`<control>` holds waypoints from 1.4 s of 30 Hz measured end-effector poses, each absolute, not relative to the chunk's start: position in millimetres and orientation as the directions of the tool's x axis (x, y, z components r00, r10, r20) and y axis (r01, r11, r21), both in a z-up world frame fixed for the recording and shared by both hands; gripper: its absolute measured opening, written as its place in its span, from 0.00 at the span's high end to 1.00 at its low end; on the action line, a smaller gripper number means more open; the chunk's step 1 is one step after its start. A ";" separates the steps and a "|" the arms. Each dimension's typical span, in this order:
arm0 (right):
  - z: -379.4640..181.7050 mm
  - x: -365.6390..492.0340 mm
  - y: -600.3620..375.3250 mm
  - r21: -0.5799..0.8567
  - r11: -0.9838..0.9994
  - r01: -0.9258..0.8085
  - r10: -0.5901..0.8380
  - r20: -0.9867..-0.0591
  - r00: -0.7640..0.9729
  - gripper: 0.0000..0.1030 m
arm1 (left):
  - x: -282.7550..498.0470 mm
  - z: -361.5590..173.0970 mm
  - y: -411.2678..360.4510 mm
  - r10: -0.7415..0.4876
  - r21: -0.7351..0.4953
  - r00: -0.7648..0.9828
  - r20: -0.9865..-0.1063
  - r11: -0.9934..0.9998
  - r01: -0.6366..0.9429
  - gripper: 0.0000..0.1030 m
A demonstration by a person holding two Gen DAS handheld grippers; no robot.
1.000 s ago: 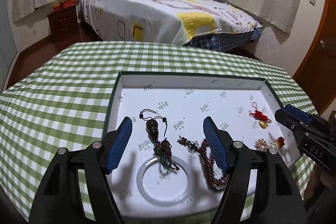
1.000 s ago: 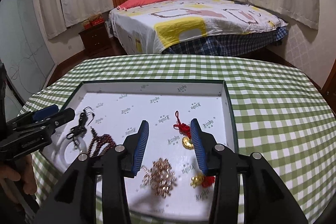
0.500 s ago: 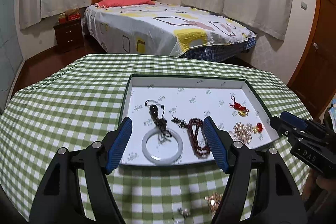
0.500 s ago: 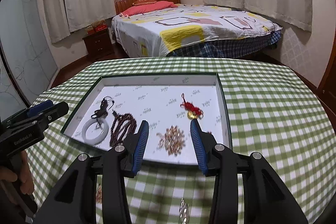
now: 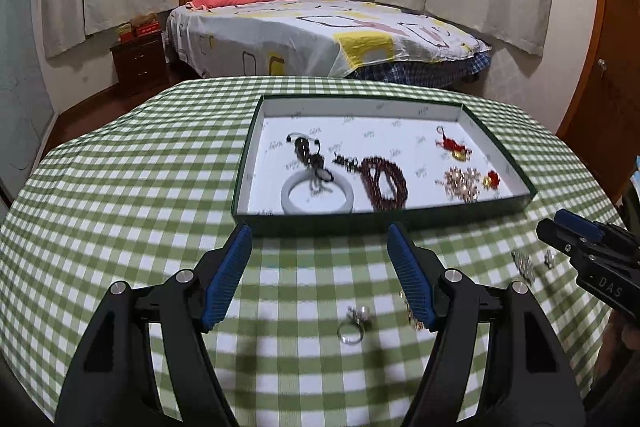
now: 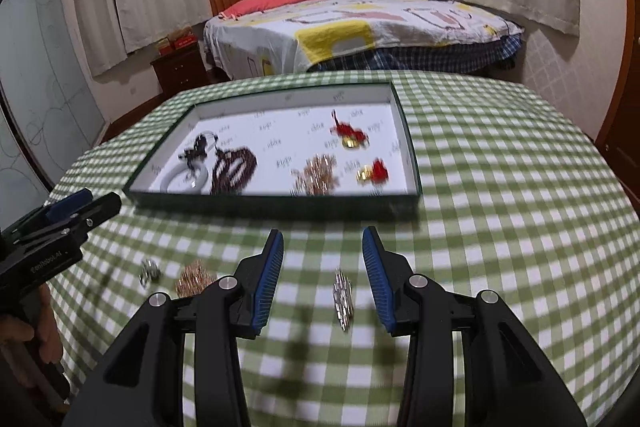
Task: Organize jewelry
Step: 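Grasp the silver ring with the left tool while the right tool grasps the rhinestone brooch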
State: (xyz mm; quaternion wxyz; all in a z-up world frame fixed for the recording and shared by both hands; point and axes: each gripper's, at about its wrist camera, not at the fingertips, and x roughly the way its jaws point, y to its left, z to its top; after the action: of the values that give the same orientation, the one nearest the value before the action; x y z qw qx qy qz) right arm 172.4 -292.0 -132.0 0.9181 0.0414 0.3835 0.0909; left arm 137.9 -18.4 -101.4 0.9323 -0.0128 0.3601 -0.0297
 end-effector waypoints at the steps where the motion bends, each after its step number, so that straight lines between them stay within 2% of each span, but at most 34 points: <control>1: -134.7 170.5 -292.8 0.147 0.980 -0.133 0.198 -0.702 0.684 0.60 | 136.7 -103.1 -18.0 -0.063 -0.043 0.737 -0.673 0.998 0.045 0.34; 20: -166.7 177.8 -287.6 0.131 0.982 -0.134 0.186 -0.761 0.621 0.60 | 123.2 -127.1 -3.5 -0.043 -0.049 0.694 -0.719 0.999 0.010 0.34; 29: -175.4 182.7 -283.3 0.099 0.985 -0.138 0.163 -0.783 0.600 0.77 | 124.4 -132.6 -8.3 -0.050 -0.050 0.685 -0.727 0.999 0.020 0.34; 31: -175.3 182.5 -284.0 0.087 0.987 -0.136 0.152 -0.785 0.601 0.88 | 124.3 -133.5 -9.8 -0.052 -0.050 0.684 -0.728 0.999 0.023 0.34; 41: -168.6 175.6 -287.0 0.118 0.982 -0.145 0.183 -0.773 0.608 0.88 | 123.4 -140.1 -24.8 -0.082 -0.049 0.667 -0.741 0.997 0.068 0.36; 42: -168.0 175.2 -287.2 0.122 0.982 -0.146 0.186 -0.771 0.609 0.88 | 123.3 -140.9 -26.3 -0.083 -0.046 0.665 -0.742 0.996 0.073 0.39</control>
State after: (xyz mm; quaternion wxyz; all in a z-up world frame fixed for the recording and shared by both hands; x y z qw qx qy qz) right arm 175.2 -287.2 -168.0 0.8966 0.0234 0.4325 0.0925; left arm 123.3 -26.3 -140.9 0.9125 -0.0059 0.4069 -0.0428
